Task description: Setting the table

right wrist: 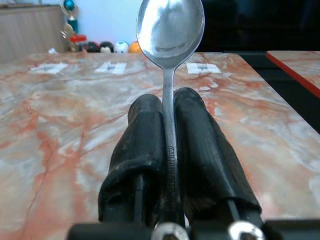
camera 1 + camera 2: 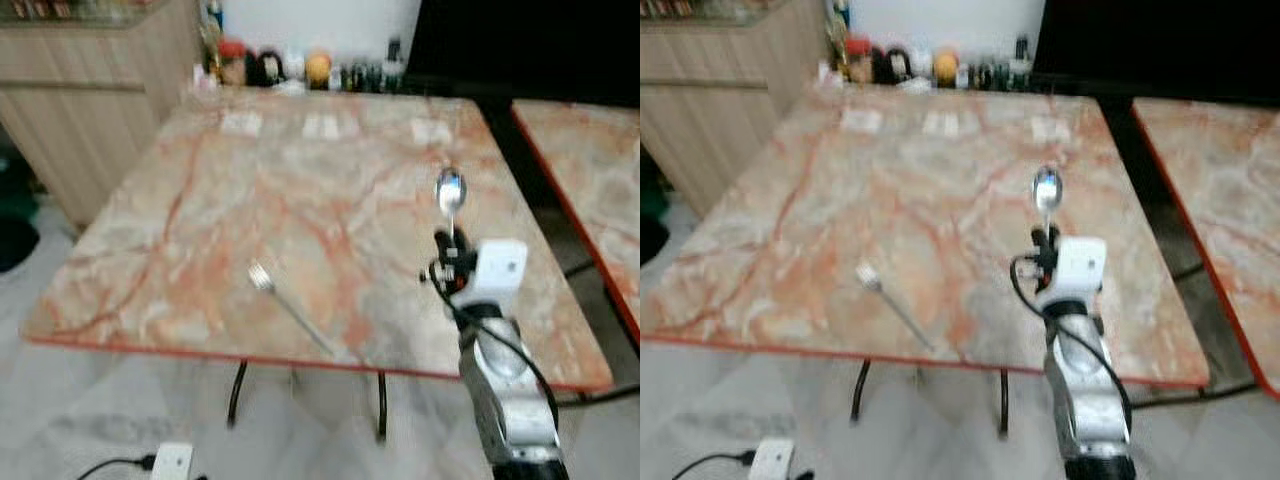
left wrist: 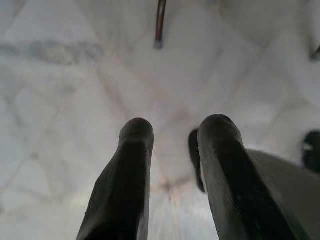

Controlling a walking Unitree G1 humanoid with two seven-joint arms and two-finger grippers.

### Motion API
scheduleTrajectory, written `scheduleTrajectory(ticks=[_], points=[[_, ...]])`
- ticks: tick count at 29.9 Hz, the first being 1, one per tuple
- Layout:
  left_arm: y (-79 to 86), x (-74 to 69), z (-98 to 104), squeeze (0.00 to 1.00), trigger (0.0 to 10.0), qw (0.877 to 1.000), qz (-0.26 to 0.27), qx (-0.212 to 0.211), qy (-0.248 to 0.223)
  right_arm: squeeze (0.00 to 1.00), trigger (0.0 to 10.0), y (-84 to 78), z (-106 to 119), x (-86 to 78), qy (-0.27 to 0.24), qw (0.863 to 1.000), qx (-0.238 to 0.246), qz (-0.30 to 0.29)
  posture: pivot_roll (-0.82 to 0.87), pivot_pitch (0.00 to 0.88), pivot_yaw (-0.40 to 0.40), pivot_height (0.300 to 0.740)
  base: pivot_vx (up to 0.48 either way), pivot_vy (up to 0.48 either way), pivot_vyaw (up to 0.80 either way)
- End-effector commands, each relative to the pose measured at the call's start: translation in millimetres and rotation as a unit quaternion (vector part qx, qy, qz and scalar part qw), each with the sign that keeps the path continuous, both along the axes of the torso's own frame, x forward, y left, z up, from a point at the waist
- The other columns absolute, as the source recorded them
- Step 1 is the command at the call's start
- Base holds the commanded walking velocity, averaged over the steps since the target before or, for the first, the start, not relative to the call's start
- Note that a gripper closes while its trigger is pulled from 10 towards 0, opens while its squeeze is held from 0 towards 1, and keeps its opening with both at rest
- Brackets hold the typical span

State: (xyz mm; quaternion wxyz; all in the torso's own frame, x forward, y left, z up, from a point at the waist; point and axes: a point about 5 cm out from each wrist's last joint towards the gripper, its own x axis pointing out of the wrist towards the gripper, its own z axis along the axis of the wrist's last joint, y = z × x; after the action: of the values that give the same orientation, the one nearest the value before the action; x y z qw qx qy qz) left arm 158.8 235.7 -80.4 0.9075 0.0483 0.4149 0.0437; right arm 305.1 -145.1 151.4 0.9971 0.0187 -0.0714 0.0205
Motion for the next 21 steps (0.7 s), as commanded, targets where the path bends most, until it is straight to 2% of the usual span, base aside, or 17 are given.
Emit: scheduleTrajectory(ticks=[1, 21], points=[[-7.2, -8.9, -6.2, 0.0, 10.0, 1.0, -0.009, -0.007, 0.023, 0.0, 10.0, -4.8, 3.4, -1.1, -0.008, 1.0, -0.003, -0.009, -0.07, 0.022, 0.019, 0.74, 0.0, -0.409, 0.0], [-3.7, -10.0, -6.2, 0.0, 10.0, 0.999, -0.024, 0.0, 0.035, 0.0, 10.0, -7.9, 1.7, -2.1, -0.013, 0.999, 0.0, -0.031, -0.09, 0.0, 0.044, 0.74, 0.0, -0.411, 0.0]])
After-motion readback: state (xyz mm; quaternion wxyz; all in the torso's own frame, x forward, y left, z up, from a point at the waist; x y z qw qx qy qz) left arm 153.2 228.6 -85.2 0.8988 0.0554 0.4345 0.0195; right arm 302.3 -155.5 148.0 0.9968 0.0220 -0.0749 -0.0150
